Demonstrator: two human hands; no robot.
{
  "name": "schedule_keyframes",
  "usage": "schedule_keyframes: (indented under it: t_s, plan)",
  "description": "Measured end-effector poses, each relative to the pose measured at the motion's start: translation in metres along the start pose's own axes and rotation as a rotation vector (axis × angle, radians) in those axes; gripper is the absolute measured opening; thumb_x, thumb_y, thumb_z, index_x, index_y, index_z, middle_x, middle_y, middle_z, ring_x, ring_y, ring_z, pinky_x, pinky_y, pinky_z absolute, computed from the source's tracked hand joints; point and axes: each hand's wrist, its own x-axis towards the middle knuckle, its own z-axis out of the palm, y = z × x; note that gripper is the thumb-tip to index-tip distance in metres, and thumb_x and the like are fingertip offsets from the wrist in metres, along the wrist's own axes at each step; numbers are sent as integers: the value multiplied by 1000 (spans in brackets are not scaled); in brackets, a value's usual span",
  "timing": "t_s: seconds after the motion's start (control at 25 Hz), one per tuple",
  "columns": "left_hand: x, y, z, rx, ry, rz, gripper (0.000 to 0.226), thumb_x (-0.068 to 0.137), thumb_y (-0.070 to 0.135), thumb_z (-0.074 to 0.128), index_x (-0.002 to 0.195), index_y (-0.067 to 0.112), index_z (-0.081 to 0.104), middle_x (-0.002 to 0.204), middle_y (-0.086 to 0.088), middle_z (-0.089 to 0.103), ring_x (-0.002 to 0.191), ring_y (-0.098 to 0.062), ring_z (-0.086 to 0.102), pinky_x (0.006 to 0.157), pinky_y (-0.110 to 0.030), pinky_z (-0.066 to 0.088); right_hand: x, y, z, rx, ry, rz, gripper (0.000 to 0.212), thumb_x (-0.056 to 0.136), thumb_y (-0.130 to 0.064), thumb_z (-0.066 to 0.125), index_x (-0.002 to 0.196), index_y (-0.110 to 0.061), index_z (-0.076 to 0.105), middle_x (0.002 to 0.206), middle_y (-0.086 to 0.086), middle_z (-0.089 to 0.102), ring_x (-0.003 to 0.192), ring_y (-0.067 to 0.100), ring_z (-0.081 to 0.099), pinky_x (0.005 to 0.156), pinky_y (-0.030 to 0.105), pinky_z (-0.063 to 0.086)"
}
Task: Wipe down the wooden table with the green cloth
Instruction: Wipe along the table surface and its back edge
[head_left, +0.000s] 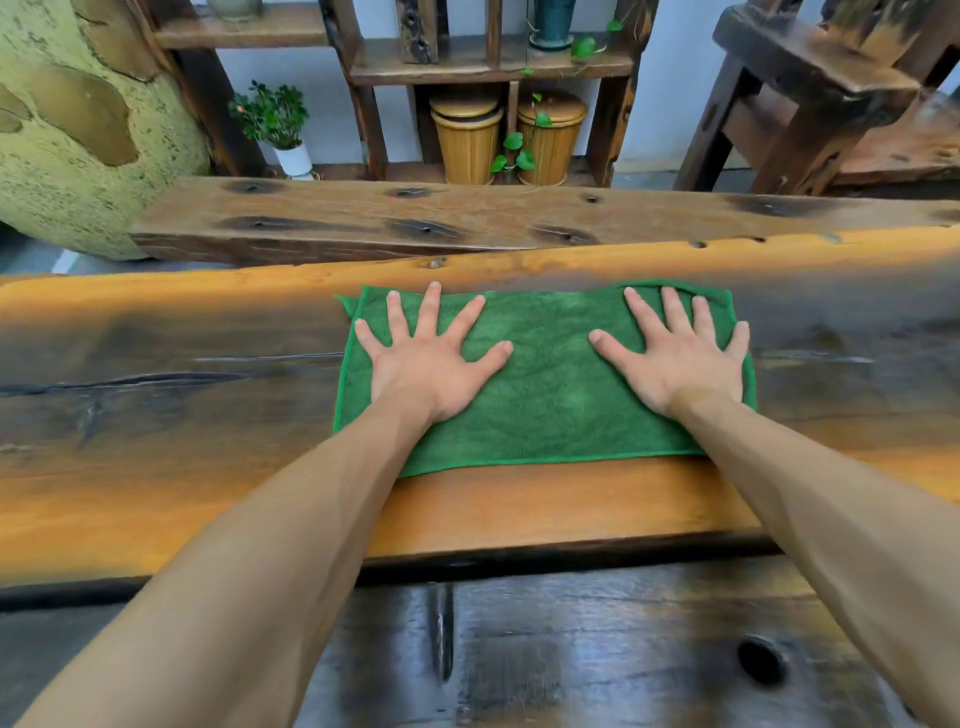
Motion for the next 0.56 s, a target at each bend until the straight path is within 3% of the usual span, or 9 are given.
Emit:
schedule_keyframes:
  t_s: [0.56]
  plan:
    - [82, -1, -14, -37, 23, -7, 82, 81, 93, 17, 154, 59, 4, 171, 6, -5, 154, -37, -16, 114, -73, -10, 85, -13, -9, 6, -27, -52, 88, 75, -95, 14, 153, -55, 0, 168, -10, -6, 154, 22, -7, 117, 65, -4]
